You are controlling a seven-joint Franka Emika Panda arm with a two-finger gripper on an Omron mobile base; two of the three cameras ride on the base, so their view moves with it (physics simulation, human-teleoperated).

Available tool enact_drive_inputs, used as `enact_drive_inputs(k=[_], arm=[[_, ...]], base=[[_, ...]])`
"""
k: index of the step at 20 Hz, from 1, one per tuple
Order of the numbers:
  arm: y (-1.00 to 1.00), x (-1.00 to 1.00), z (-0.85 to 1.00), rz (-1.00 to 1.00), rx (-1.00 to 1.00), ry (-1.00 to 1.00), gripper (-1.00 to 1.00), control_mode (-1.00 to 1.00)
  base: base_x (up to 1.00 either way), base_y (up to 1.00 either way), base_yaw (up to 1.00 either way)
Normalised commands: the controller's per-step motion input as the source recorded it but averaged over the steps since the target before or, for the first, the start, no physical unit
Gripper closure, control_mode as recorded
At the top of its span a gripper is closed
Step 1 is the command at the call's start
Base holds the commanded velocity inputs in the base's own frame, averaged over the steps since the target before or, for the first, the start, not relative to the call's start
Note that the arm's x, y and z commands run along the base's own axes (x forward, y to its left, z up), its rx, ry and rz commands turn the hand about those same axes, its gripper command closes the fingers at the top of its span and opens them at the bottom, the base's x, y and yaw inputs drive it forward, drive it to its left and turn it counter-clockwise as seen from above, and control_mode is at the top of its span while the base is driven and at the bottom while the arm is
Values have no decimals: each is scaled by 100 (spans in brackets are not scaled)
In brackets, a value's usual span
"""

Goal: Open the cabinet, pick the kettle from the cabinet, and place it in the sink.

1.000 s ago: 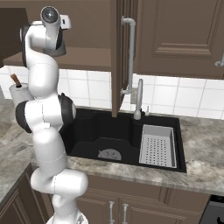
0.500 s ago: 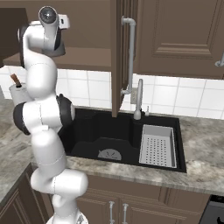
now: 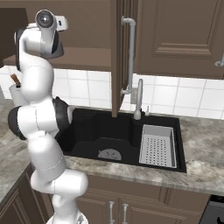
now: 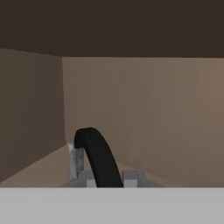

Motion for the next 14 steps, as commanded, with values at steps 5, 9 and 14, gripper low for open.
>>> enact_drive_inputs(k=[5,9,14], arm=[[-6,-28,0,0,2,-9,100,-100],[-12,-22,12,0,3,-1,100,-100],[-21,-19,12,0,3,0,100,-100]], base=[[0,0,0],[0,0,0],[0,0,0]])
